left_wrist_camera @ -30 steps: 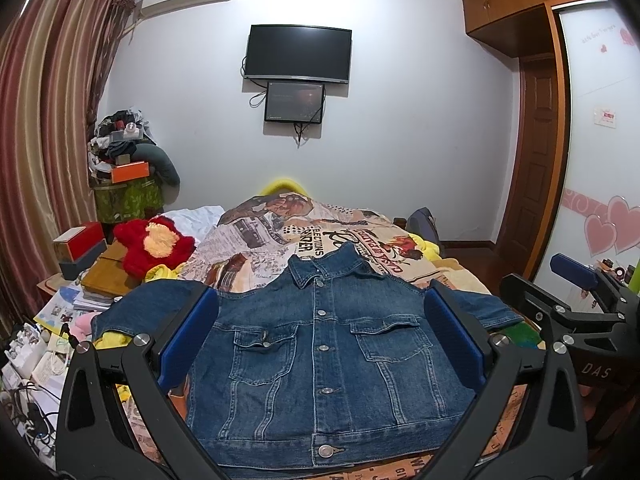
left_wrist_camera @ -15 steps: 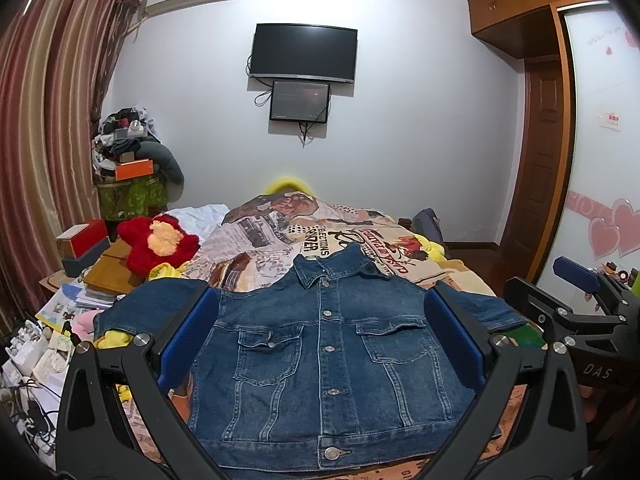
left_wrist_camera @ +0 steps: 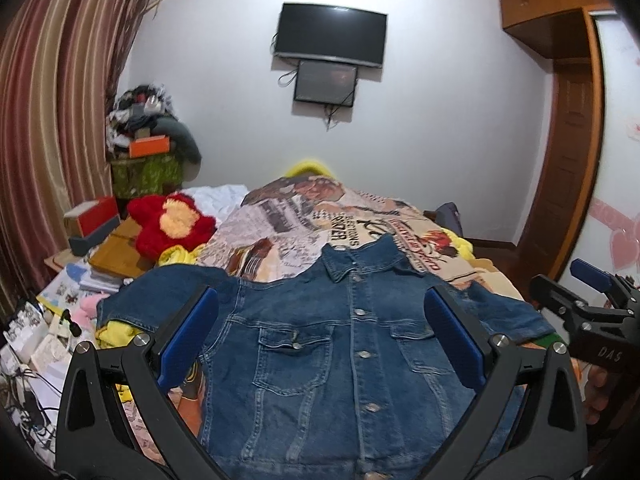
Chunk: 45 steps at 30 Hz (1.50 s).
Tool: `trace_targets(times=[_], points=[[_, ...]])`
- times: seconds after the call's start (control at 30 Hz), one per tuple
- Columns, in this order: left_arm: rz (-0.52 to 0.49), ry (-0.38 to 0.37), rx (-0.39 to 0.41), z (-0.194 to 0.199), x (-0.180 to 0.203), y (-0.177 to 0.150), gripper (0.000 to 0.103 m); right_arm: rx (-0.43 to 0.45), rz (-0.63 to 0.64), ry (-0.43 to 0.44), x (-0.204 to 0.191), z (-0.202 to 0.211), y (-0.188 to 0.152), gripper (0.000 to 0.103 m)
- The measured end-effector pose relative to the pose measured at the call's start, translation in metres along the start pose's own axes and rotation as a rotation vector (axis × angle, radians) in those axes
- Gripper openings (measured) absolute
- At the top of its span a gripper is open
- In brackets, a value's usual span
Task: Fold large clothes
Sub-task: 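Grasp the jacket sleeve with the left gripper and lift it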
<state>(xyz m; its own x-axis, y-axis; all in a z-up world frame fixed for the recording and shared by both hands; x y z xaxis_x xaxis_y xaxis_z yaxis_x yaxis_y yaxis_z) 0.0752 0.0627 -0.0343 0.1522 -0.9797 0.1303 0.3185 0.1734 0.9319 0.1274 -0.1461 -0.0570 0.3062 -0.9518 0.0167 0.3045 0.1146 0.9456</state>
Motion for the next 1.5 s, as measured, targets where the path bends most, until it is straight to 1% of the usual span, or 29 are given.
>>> trace_targets(times=[0.13,0.27,0.4,0.47,0.57,0.67,0.77,0.83,0.9,0.93,0.97,1.07,1.2,1.23,1.3,1.33,1.37,1.4,1.5], points=[[0.051,0.062,-0.034,-0.033,-0.033,0.002,0.103,-0.029,0.001,0.005,0.006,-0.037,0.008,0.103],[0.096,0.156,-0.072,-0.069,-0.076,0.003,0.103,-0.065,-0.002,0.012,0.013,-0.081,0.016,0.103],[0.136,0.261,-0.138,-0.106,-0.124,-0.003,0.103,-0.102,0.022,-0.006,0.016,-0.129,0.021,0.103],[0.185,0.287,-0.175,-0.121,-0.150,-0.010,0.103,-0.130,0.026,-0.001,0.018,-0.153,0.020,0.103],[0.268,0.290,-0.235,-0.138,-0.185,-0.025,0.103,-0.186,0.025,0.014,0.018,-0.185,0.015,0.103],[0.356,0.288,-0.308,-0.151,-0.217,-0.045,0.103,-0.253,0.026,0.025,0.019,-0.219,0.002,0.103],[0.441,0.264,-0.382,-0.165,-0.242,-0.066,0.103,-0.325,0.030,0.046,0.015,-0.248,-0.014,0.103],[0.507,0.244,-0.418,-0.173,-0.256,-0.079,0.103,-0.376,0.027,0.060,0.012,-0.264,-0.024,0.103],[0.556,0.224,-0.443,-0.179,-0.266,-0.087,0.101,-0.426,0.017,0.083,0.010,-0.280,-0.035,0.103],[0.586,0.209,-0.457,-0.183,-0.272,-0.092,0.098,-0.446,0.009,0.093,0.010,-0.287,-0.039,0.103],[0.606,0.202,-0.464,-0.187,-0.277,-0.095,0.094,-0.470,-0.002,0.105,0.009,-0.295,-0.045,0.103],[0.661,0.193,-0.478,-0.198,-0.290,-0.103,0.090,-0.517,-0.028,0.124,0.008,-0.307,-0.057,0.102],[0.728,0.204,-0.489,-0.213,-0.311,-0.111,0.083,-0.551,-0.057,0.145,0.011,-0.315,-0.064,0.101],[0.741,0.215,-0.495,-0.217,-0.316,-0.114,0.079,-0.557,-0.065,0.150,0.012,-0.316,-0.066,0.100],[0.750,0.233,-0.505,-0.220,-0.324,-0.120,0.071,-0.569,-0.079,0.155,0.013,-0.319,-0.069,0.099],[0.752,0.244,-0.511,-0.222,-0.327,-0.122,0.063,-0.575,-0.088,0.159,0.014,-0.320,-0.070,0.099],[0.751,0.252,-0.515,-0.225,-0.329,-0.123,0.060,-0.582,-0.095,0.160,0.015,-0.321,-0.070,0.099],[0.747,0.249,-0.514,-0.226,-0.330,-0.123,0.059,-0.586,-0.102,0.162,0.016,-0.322,-0.071,0.099],[0.671,0.269,-0.502,-0.227,-0.320,-0.115,0.047,-0.596,-0.126,0.161,0.019,-0.323,-0.072,0.099]])
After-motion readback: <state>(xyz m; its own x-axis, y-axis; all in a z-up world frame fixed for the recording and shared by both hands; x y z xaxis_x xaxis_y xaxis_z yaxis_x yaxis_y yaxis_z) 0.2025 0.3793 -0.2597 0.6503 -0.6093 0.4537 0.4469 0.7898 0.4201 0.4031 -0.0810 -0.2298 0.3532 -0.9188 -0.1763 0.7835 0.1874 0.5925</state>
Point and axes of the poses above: each gripper's, at about its wrist camera, not at the fingertips, and z roughly against the way its jaws point, x to its right, y to its top, the point moved 1 cm from there along -z, roughly the way its jaws point, and after that the axes turned 4 degrees about x, right-handed, at the moved point
